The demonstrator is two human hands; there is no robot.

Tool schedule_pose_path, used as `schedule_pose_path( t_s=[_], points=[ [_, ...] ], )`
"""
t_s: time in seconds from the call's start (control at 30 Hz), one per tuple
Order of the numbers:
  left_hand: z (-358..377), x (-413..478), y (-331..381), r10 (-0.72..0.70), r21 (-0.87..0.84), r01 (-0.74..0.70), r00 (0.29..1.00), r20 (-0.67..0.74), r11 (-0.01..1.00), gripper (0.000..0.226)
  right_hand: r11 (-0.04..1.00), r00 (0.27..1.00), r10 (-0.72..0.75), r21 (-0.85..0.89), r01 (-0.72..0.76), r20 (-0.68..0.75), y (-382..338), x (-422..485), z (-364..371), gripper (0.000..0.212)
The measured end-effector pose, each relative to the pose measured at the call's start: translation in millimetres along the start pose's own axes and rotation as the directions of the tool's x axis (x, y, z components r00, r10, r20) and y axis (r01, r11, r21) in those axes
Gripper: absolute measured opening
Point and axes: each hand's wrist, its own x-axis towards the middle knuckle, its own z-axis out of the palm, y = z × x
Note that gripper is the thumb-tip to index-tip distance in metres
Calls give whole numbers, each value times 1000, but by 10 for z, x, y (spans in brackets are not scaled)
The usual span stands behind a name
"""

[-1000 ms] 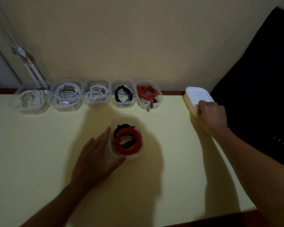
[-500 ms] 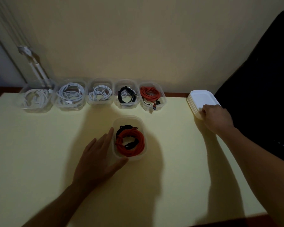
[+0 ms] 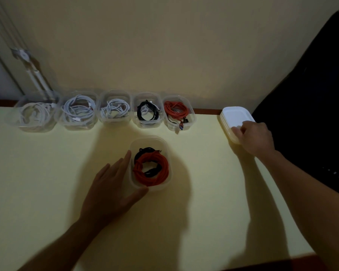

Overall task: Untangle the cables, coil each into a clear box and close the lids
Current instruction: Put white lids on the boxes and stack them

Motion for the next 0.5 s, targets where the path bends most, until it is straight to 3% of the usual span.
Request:
schedule_pose_path(
  t_s=[0.07, 0.13, 0.3, 0.5],
  points=[
    [-2, 0, 6, 1, -1, -1, 1000, -2, 1000, 107, 987, 989, 142, 78, -144, 29, -66, 42, -4, 50],
    [1, -1, -1, -1, 2, 1, 1000, -3, 1000, 106, 973, 972, 227, 34, -230, 57, -116, 108, 15, 67],
    [0, -2, -9, 6, 9, -6, 1000, 4, 1000, 106, 935, 927, 352, -10, -354, 131, -172, 243, 32, 103],
    [7, 10, -8, 5, 26, -5, 1000, 3, 1000, 106, 882, 868, 463, 6, -471, 179, -209, 342, 11, 118]
  ],
)
